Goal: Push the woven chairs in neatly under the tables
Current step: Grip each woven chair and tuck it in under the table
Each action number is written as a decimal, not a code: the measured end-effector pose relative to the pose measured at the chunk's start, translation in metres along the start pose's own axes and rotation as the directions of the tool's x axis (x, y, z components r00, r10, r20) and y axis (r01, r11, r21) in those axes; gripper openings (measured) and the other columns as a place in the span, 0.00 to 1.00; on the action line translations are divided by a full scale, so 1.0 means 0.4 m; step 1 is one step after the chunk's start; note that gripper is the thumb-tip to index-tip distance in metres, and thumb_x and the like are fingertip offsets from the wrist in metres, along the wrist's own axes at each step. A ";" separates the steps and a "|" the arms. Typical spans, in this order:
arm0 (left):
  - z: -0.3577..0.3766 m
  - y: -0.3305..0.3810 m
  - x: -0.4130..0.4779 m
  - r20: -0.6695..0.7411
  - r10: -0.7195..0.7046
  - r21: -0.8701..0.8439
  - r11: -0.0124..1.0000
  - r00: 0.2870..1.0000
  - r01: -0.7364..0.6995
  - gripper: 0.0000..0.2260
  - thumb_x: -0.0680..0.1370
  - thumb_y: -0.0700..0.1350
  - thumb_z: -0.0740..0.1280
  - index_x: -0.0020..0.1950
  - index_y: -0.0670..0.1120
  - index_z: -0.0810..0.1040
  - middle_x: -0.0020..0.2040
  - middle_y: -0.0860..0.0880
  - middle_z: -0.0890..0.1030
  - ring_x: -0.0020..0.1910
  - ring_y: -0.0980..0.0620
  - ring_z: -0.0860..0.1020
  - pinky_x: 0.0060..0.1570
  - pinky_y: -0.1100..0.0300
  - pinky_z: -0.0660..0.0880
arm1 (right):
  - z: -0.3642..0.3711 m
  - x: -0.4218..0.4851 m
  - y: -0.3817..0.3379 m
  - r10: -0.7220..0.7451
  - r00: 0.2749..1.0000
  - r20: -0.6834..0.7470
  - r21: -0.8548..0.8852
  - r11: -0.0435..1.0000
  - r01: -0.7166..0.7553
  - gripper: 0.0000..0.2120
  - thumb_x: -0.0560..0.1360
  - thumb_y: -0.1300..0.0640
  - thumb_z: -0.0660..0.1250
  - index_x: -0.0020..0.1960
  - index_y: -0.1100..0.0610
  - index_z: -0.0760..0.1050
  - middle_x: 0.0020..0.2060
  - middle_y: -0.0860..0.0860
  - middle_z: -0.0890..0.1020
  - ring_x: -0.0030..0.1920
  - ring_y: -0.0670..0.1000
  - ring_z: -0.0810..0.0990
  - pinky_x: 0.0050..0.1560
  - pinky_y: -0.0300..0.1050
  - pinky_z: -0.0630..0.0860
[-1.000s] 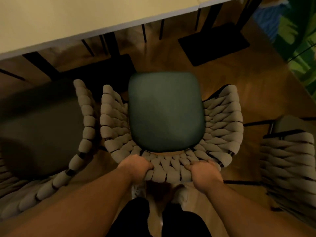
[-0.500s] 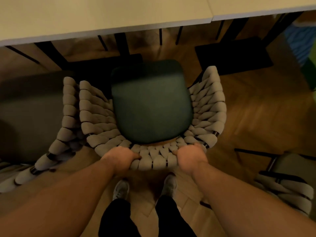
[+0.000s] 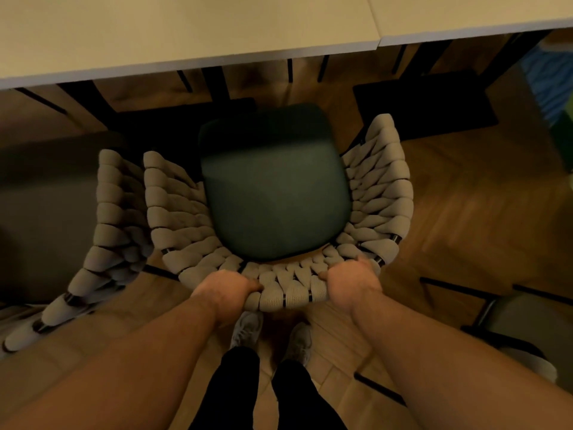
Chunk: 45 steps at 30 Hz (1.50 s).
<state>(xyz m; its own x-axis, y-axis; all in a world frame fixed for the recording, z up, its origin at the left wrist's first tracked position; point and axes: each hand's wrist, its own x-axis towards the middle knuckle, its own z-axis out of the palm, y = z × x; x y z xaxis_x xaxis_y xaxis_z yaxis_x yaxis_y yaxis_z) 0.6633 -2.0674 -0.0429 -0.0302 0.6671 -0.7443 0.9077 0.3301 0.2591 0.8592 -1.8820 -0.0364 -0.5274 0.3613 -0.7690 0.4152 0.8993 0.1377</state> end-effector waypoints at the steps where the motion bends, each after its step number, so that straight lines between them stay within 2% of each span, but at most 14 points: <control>1: 0.004 -0.001 -0.005 0.000 0.002 -0.009 1.000 1.000 -0.002 0.23 0.84 0.49 0.65 0.77 0.65 0.70 0.67 0.54 0.80 0.64 0.50 0.79 0.63 0.49 0.78 | -0.001 -0.001 -0.004 -0.006 1.000 0.010 -0.005 1.000 0.006 0.17 0.85 0.53 0.62 0.71 0.44 0.78 0.63 0.49 0.84 0.67 0.55 0.79 0.74 0.60 0.64; 11: 0.010 -0.063 -0.050 0.083 0.028 0.017 0.999 0.996 -0.029 0.24 0.83 0.47 0.66 0.77 0.66 0.68 0.67 0.55 0.80 0.65 0.51 0.78 0.63 0.51 0.76 | -0.004 -0.024 -0.095 0.001 1.000 0.023 0.003 1.000 -0.001 0.14 0.84 0.54 0.63 0.67 0.46 0.79 0.59 0.50 0.83 0.62 0.57 0.80 0.67 0.60 0.68; 15: 0.016 -0.050 -0.044 0.107 0.013 0.033 0.999 0.994 -0.017 0.24 0.83 0.46 0.66 0.77 0.65 0.69 0.67 0.54 0.80 0.64 0.50 0.78 0.65 0.50 0.77 | -0.007 -0.044 -0.086 -0.002 1.000 0.022 0.052 0.999 0.001 0.14 0.83 0.54 0.65 0.67 0.44 0.79 0.60 0.49 0.83 0.63 0.55 0.80 0.68 0.58 0.68; 19: -0.008 -0.029 -0.044 0.214 -0.014 0.070 0.998 0.977 -0.001 0.23 0.82 0.45 0.68 0.76 0.59 0.72 0.68 0.52 0.79 0.65 0.49 0.77 0.67 0.49 0.76 | -0.003 -0.083 -0.082 0.027 0.999 -0.032 0.132 0.991 -0.022 0.12 0.81 0.53 0.67 0.63 0.45 0.80 0.58 0.48 0.83 0.63 0.54 0.79 0.74 0.58 0.64; 22: -0.042 -0.016 -0.046 0.283 -0.020 0.137 0.990 0.959 -0.020 0.22 0.81 0.46 0.70 0.75 0.56 0.74 0.65 0.50 0.79 0.60 0.50 0.78 0.64 0.52 0.76 | -0.003 -0.143 -0.069 0.030 0.996 -0.084 0.287 0.958 -0.005 0.17 0.80 0.56 0.67 0.66 0.45 0.79 0.63 0.48 0.81 0.68 0.54 0.76 0.79 0.60 0.60; 25: -0.092 0.001 -0.064 0.291 0.023 0.257 0.961 0.956 -0.101 0.19 0.82 0.50 0.67 0.74 0.55 0.75 0.65 0.49 0.80 0.59 0.49 0.79 0.60 0.54 0.76 | -0.007 -0.228 -0.055 0.065 0.990 -0.124 0.450 0.893 -0.002 0.22 0.80 0.53 0.68 0.73 0.47 0.75 0.71 0.51 0.77 0.72 0.56 0.74 0.74 0.59 0.69; 26: -0.112 0.016 -0.075 0.294 0.037 0.286 0.950 0.955 -0.125 0.19 0.82 0.53 0.66 0.74 0.56 0.75 0.64 0.49 0.81 0.59 0.48 0.80 0.59 0.54 0.77 | -0.001 -0.261 -0.051 0.090 0.989 -0.121 0.484 0.875 -0.021 0.24 0.80 0.52 0.69 0.76 0.47 0.73 0.75 0.51 0.75 0.74 0.56 0.73 0.75 0.59 0.68; 29: -0.167 0.067 -0.091 0.295 0.048 0.367 0.916 0.954 -0.160 0.19 0.81 0.55 0.68 0.72 0.57 0.77 0.65 0.51 0.81 0.61 0.49 0.80 0.58 0.55 0.78 | 0.048 -0.357 -0.030 0.244 0.970 -0.020 0.610 0.771 -0.182 0.30 0.79 0.47 0.70 0.80 0.46 0.69 0.76 0.51 0.76 0.76 0.56 0.73 0.79 0.59 0.64; 32: -0.210 0.144 -0.092 0.241 0.083 0.452 0.872 0.967 -0.188 0.19 0.78 0.54 0.71 0.69 0.58 0.77 0.60 0.55 0.82 0.58 0.52 0.80 0.59 0.51 0.80 | 0.132 -0.463 0.012 0.427 0.902 0.059 0.705 0.622 -0.341 0.29 0.80 0.45 0.68 0.80 0.46 0.70 0.75 0.50 0.77 0.75 0.55 0.74 0.79 0.55 0.63; 35: -0.225 0.248 -0.075 0.197 0.174 0.517 0.818 0.965 -0.253 0.17 0.80 0.52 0.67 0.69 0.58 0.75 0.60 0.55 0.81 0.57 0.51 0.80 0.56 0.52 0.79 | 0.241 -0.576 0.055 0.564 0.811 0.155 0.754 0.463 -0.466 0.33 0.79 0.45 0.68 0.82 0.47 0.67 0.78 0.50 0.74 0.76 0.55 0.72 0.80 0.54 0.63; 38: -0.214 0.377 -0.037 0.169 0.295 0.607 0.721 0.941 -0.335 0.20 0.82 0.57 0.58 0.73 0.55 0.72 0.60 0.54 0.80 0.57 0.50 0.80 0.54 0.53 0.79 | 0.373 -0.686 0.094 0.645 0.723 0.250 0.767 0.324 -0.554 0.30 0.75 0.44 0.68 0.77 0.45 0.72 0.72 0.51 0.78 0.71 0.56 0.76 0.74 0.56 0.69; 40: -0.201 0.481 -0.010 0.175 0.361 0.616 0.686 0.916 -0.388 0.29 0.81 0.59 0.60 0.81 0.53 0.64 0.68 0.51 0.78 0.66 0.49 0.78 0.60 0.53 0.78 | 0.470 -0.760 0.110 0.679 0.663 0.314 0.769 0.228 -0.597 0.28 0.73 0.43 0.67 0.73 0.43 0.73 0.67 0.50 0.81 0.66 0.56 0.79 0.72 0.57 0.71; 42: -0.185 0.601 -0.002 0.177 0.392 0.599 0.685 0.903 -0.415 0.39 0.81 0.59 0.67 0.87 0.53 0.53 0.83 0.50 0.65 0.80 0.47 0.66 0.71 0.52 0.73 | 0.559 -0.838 0.119 0.701 0.614 0.363 0.763 0.155 -0.628 0.29 0.74 0.39 0.66 0.74 0.43 0.72 0.66 0.50 0.82 0.65 0.56 0.79 0.73 0.58 0.69; 45: -0.130 0.788 -0.004 0.196 0.461 0.600 0.642 0.865 -0.478 0.44 0.79 0.62 0.70 0.88 0.54 0.49 0.87 0.50 0.56 0.85 0.48 0.56 0.79 0.50 0.66 | 0.690 -0.947 0.142 0.712 0.565 0.418 0.749 0.082 -0.657 0.36 0.76 0.34 0.67 0.81 0.45 0.67 0.74 0.50 0.77 0.74 0.56 0.74 0.78 0.60 0.63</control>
<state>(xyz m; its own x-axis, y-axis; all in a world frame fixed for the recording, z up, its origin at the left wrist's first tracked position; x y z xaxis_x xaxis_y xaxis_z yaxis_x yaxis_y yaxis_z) 0.9275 -1.9295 0.0720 0.4746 0.5990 -0.6449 0.8481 -0.5073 0.1529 1.2871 -2.0360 0.0902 0.3072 0.7412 -0.5969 0.9361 -0.3484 0.0491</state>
